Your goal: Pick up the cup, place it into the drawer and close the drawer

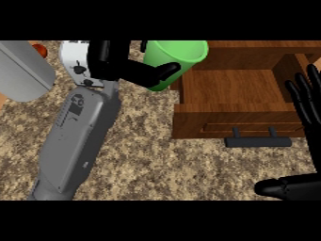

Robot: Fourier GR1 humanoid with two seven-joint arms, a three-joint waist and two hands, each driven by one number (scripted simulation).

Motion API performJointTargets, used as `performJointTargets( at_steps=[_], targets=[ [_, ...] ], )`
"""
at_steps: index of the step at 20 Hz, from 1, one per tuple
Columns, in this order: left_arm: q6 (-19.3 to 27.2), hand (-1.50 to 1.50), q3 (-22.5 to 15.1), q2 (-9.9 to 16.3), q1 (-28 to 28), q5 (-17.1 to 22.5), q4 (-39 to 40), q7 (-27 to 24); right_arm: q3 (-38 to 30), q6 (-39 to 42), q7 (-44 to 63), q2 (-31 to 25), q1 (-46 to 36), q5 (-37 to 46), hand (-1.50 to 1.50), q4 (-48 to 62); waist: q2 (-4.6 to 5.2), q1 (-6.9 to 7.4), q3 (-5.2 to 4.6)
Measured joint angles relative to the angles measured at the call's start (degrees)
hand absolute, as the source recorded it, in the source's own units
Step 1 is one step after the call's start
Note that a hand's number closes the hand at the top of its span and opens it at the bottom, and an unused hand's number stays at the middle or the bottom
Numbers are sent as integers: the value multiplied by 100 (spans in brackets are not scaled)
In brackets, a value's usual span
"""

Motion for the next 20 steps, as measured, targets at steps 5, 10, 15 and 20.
performJointTargets(
  at_steps=[5, 10, 15, 20],
  targets=[
    [305, 150, -147, -20, -689, 13, 748, -13, -5, -49, 71, -15, -115, 31, -150, 8, 6, -22, 0],
    [520, 150, -284, -26, -1143, 186, 1491, -150, -96, 16, 9, -83, -227, -28, -150, 223, 13, -42, 1],
    [927, 150, -752, -29, -1548, 601, 2214, -404, -207, 107, 7, -160, -181, -169, -150, 186, 20, -104, 1],
    [1057, 150, -988, -29, -1982, 1048, 3120, -727, -78, 116, -76, -90, -37, -51, -150, 78, 37, -174, 2]
  ],
)
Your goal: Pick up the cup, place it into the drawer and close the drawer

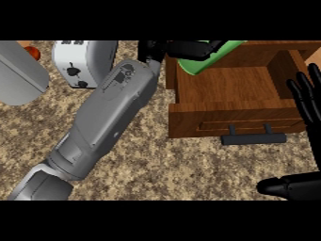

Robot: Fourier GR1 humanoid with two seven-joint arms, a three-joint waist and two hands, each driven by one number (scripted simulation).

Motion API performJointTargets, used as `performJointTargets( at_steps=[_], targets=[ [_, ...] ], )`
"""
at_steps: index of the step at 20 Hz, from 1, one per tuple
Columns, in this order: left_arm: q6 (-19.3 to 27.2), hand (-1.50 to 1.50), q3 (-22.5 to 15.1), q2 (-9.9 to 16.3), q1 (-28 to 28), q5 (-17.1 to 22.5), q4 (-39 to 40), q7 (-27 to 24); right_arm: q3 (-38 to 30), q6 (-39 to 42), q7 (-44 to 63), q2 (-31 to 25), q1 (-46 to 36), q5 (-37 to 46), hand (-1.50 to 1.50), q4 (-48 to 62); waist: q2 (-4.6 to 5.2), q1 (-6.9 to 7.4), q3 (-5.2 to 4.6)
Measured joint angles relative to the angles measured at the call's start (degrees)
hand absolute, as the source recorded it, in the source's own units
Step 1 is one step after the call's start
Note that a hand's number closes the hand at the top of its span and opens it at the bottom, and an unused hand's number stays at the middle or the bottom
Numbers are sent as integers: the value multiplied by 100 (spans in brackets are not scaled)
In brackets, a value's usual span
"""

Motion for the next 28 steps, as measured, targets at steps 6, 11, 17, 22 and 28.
performJointTargets(
  at_steps=[6, 11, 17, 22, 28],
  targets=[
    [43, 150, -514, 0, -308, 524, 791, -292, 137, -26, -71, 104, 2, 84, -150, 26, 24, -85, 1],
    [188, 150, -1046, 0, -529, 782, 1197, -362, 177, -26, -6, 103, -210, 54, -150, 123, 49, -186, 3],
    [371, 150, -1665, 0, -688, 990, 1468, -245, 222, 33, -131, 118, -252, 74, -150, 254, 76, -294, 7],
    [623, -150, -2111, 0, -769, 1041, 1648, -134, 199, 80, -120, 92, -368, -20, -150, 282, 103, -398, 8],
    [618, -150, -2209, 0, -776, 1419, 1510, -260, 133, 95, -56, 103, -496, -232, -150, 292, 106, -392, 6]
  ],
)
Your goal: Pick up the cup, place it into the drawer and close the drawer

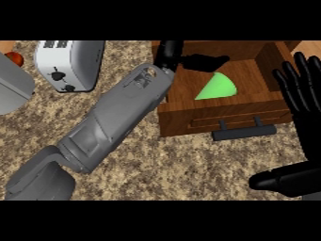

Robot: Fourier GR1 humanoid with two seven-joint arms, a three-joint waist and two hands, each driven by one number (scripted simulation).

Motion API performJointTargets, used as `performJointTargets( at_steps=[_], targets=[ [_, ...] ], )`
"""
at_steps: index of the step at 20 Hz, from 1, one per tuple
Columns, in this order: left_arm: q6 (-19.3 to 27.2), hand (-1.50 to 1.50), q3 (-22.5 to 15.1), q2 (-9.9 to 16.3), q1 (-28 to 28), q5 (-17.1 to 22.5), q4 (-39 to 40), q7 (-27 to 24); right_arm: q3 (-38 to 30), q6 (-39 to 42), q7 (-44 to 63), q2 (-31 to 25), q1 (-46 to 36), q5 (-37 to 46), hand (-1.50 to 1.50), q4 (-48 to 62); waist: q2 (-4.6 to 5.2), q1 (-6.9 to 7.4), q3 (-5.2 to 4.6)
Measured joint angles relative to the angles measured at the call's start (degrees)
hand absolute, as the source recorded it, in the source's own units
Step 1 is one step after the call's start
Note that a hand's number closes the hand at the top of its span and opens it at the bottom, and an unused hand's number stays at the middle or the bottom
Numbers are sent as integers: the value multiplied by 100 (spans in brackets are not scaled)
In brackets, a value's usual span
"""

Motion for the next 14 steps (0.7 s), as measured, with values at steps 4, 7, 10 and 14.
performJointTargets(
  at_steps=[4, 7, 10, 14],
  targets=[
    [-70, -150, 89, 0, -1, 338, -191, -256, -36, 162, -35, -19, 88, -240, -150, 17, -15, 48, -1],
    [-233, -150, 272, 0, -3, 563, -299, -547, -45, 189, 97, -20, 196, -407, -150, -121, -44, 144, -4],
    [-346, -150, 392, 0, 129, 721, -505, -773, -188, 232, 178, -115, 195, -584, 150, -158, -82, 292, -5],
    [-404, -150, 585, 92, 331, 801, -840, -696, -218, 422, 184, -252, 371, -643, 150, -286, -134, 480, -8]
  ],
)
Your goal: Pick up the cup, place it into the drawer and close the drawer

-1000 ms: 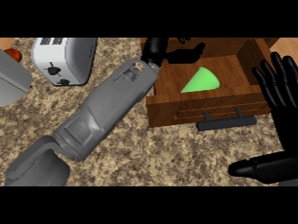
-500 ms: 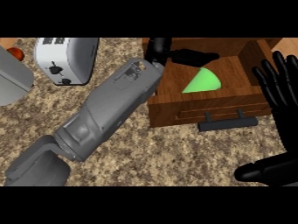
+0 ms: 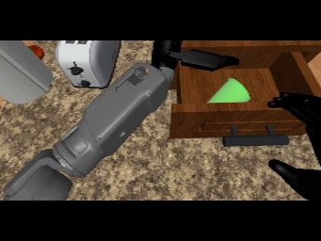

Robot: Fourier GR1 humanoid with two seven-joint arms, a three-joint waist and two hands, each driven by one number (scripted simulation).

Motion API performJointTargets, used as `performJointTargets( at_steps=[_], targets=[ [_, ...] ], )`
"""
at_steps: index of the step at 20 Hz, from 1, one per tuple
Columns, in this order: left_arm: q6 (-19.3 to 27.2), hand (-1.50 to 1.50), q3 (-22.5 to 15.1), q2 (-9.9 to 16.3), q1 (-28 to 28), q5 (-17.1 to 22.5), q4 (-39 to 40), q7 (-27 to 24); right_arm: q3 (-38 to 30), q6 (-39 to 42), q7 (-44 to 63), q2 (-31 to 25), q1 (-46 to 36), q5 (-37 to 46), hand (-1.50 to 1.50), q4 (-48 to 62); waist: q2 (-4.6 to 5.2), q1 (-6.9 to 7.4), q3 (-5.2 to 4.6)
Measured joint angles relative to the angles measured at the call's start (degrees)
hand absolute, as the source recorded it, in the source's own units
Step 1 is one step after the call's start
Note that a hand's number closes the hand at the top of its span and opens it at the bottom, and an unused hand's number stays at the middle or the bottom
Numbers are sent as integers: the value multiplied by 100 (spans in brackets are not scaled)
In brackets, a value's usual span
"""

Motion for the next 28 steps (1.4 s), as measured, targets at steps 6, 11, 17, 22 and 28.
performJointTargets(
  at_steps=[6, 11, 17, 22, 28],
  targets=[
    [25, -150, 265, 457, 558, 115, -864, 200, 21, 480, -152, -477, 204, 439, 150, -86, -59, 211, -4],
    [154, -150, 314, 998, 1436, 136, -1890, 471, 165, 664, -79, -723, 367, 910, 150, -234, -82, 306, -5],
    [79, -150, 385, 1806, 2821, 189, -3417, 773, 450, 613, -17, -712, 433, 1591, 150, -173, -70, 333, -4],
    [-139, -150, 621, 2403, 3911, 278, -4476, 924, 656, 547, -248, -723, 368, 2301, 150, 163, -50, 304, -2],
    [-629, -150, 875, 2802, 4812, 410, -4973, 788, 1211, 502, -944, -1145, 174, 3813, 150, 644, -27, 338, -3]
  ],
)
